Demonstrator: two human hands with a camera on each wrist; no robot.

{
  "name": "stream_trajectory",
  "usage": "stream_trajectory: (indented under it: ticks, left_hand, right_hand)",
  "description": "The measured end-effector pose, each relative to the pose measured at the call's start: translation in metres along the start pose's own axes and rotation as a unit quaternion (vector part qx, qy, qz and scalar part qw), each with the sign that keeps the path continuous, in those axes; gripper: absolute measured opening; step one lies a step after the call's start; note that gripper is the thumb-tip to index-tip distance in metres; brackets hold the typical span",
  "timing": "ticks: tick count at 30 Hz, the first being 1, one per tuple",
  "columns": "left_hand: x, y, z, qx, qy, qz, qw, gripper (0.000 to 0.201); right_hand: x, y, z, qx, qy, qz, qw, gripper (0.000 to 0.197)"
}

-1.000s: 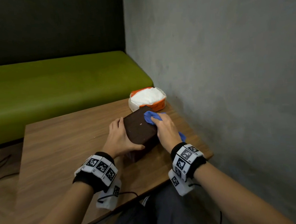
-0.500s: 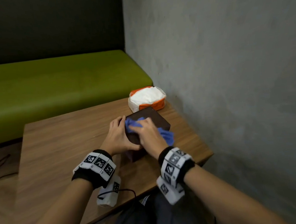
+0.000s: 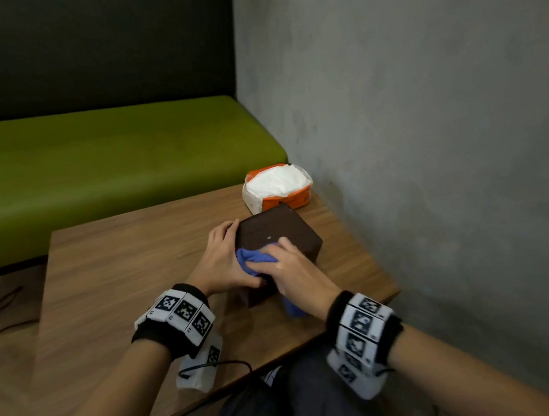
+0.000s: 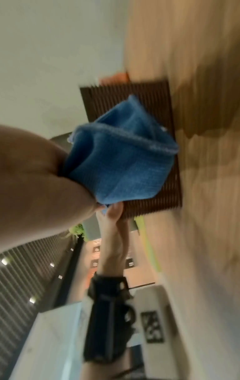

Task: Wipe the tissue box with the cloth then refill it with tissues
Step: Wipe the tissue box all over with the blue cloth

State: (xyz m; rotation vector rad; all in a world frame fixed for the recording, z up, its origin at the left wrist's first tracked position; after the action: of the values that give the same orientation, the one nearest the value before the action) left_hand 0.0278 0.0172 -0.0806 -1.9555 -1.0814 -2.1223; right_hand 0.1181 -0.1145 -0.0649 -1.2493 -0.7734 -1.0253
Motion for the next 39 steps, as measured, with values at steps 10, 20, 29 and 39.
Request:
stream_trajectory:
  ticks: [10,20,29,39]
  left_hand:
    - [-0.003,-0.014,-0.011,-0.014,0.008,-0.071,0.997,0.141]
    - [-0.014,-0.037,-0.018,0.03,0.012,-0.227,0.973,0.13]
    - [-0.016,-0.027,-0.023,0.004,0.037,-0.228,0.973,0.095]
    - [-0.021,-0.025,-0.022,-0.005,0.049,-0.22,0.974,0.106]
  right_hand:
    - [0.019,0.051,0.035,-0.244,0.079,-0.091,0.962,0.04]
    - [0.018,0.033,0.061,-0.23,0.02,-0.143,0.962,0.035]
    - [-0.014,-0.013,0.046,0.017,-0.02,-0.015,1.0,0.045]
    - [-0.023,-0.019,0.067,-0.048,0.002,-0.002,0.999,0.044]
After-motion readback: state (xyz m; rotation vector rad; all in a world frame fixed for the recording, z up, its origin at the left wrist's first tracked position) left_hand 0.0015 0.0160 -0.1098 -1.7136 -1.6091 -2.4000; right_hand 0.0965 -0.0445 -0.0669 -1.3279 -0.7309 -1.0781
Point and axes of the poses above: each hand's wrist, its own z-axis towards the middle knuckle, its own x-axis out of the back of the hand, y = z × x, the point moved 1 cm from there along z, towards the middle knuckle, and after that the axes turned 12 degrees about z, right-handed, at the moved point
